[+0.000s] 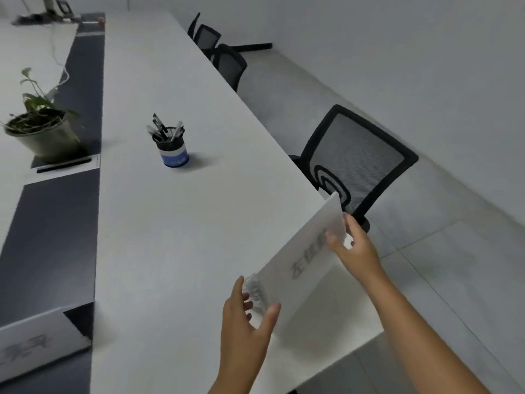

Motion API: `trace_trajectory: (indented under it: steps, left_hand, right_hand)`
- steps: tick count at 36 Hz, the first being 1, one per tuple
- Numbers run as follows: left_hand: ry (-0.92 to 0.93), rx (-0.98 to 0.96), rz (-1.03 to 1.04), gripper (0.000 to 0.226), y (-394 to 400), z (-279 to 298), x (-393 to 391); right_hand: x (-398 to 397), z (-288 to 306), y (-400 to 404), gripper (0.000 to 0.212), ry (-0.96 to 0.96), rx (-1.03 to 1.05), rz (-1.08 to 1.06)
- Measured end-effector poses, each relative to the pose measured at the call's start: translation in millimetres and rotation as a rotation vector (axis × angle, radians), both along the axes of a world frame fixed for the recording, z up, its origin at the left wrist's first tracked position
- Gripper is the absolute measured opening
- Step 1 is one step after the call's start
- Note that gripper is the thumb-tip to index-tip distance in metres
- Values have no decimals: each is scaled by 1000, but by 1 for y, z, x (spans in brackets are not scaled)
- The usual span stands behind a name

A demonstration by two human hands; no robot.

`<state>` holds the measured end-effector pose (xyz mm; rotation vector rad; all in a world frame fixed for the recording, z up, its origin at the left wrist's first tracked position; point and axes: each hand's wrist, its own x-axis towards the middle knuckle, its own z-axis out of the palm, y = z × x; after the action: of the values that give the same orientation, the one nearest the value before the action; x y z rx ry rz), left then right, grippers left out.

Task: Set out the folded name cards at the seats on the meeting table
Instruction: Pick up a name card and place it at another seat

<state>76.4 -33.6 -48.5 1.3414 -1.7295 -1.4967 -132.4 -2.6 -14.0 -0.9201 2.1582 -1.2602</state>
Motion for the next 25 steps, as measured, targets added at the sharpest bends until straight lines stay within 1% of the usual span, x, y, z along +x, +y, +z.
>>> trace_trajectory:
  steps: [4,6,8,10,14,19,23,25]
  left_hand:
    - [-47,19,39,73,-2,-3,-5]
    - [-91,24,44,72,-2,-5,-4]
    - [-117,39,48,73,-1,-7,-4]
    - [-113,67,76,73,2,-5,-5]
    - [-87,106,207,65,15,2,-15]
    - [-53,122,425,54,35,7,-38]
    - [-24,163,524,52,39,9,-55]
    - [9,159,543,55,38,4,-59]
  right_hand:
    - [-35,-5,-13,49,-150,128,142]
    - [-48,-5,-18,38,-172,187,220]
    - [-58,-5,-22,25,-175,201,270]
    - [-66,-6,-24,19,-175,198,305]
    - [-81,-7,-31,16,-189,265,437]
    - [-96,-12,-41,13,-289,318,587]
    - [-102,-17,-45,11,-333,316,641]
    - [-103,-19,-46,9,-343,300,631]
